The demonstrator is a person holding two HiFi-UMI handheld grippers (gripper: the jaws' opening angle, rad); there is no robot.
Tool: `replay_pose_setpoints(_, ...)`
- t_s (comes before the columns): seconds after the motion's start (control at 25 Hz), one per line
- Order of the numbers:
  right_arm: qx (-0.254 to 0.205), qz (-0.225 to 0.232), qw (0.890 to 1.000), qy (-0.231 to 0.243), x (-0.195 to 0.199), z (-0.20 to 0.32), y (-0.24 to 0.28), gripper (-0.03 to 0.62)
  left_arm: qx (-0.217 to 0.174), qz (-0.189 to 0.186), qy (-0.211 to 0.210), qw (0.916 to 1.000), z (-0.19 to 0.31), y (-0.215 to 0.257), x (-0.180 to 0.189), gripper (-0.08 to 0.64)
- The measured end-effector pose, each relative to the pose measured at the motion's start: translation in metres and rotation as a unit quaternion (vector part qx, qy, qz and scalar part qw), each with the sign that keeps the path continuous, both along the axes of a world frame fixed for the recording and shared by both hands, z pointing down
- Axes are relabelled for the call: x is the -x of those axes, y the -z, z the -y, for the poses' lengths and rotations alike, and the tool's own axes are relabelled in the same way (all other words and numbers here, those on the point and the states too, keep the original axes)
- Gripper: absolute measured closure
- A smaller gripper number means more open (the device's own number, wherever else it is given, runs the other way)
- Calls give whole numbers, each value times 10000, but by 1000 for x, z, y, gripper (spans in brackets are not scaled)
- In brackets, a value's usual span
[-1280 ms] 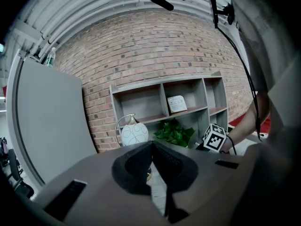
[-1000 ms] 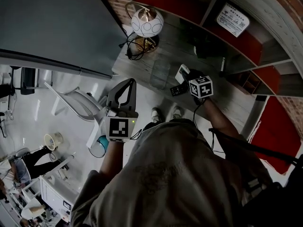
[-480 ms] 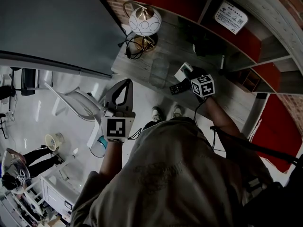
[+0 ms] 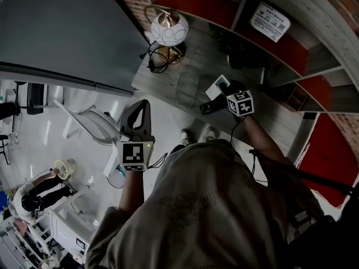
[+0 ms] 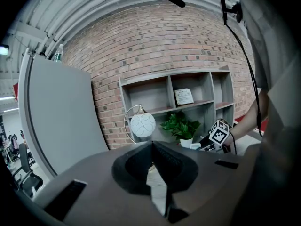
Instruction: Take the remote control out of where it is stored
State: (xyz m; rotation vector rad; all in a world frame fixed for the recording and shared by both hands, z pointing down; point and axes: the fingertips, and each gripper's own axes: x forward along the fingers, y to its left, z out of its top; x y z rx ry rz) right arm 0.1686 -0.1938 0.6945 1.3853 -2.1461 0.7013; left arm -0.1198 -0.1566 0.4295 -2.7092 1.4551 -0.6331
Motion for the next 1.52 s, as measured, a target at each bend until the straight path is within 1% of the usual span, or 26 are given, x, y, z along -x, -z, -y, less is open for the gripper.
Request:
replay_pose_setpoints(0.28, 262, 615, 9968, -427, -19, 9, -15, 429, 56, -8, 142, 9999, 2, -4, -3, 549)
replay_pose_setpoints(0.36, 313, 680, 9960, -495, -24, 9, -18, 421, 66, -8, 168, 9998, 2, -5, -5, 549)
replay_pose_setpoints(0.44, 347, 578, 9965, -495, -30, 9, -24, 398, 87, -10, 197, 9998, 2, -7, -6, 549)
replay_pose_setpoints(0.56, 459, 463, 9972, -365, -33, 3, -40, 371, 144, -20, 234, 9996, 1, -11, -6, 549)
replay_pose_setpoints(0.64, 537, 466, 9969, -338, -35, 0, -46, 370, 170, -16, 235, 9996, 2, -12, -10, 549)
replay_pose_setpoints(0.84, 667, 303, 9970, -233, -36, -4, -57, 370, 183, 22, 224, 9996, -1, -14, -17, 549)
replay_pose_setpoints(1.2, 912, 28, 9958, 34, -33, -14, -72, 370, 257, 134, 248, 9993, -10, -21, -16, 549)
replay_pose_setpoints(1.36, 904, 12, 9959, -11, -33, -15, -69, 370, 257, 145, 266, 9992, -16, -21, -14, 549)
replay_pose_setpoints(1.52, 655, -36, 9978, -52, -31, -9, -50, 371, 254, 118, 214, 9994, -21, -22, -13, 549)
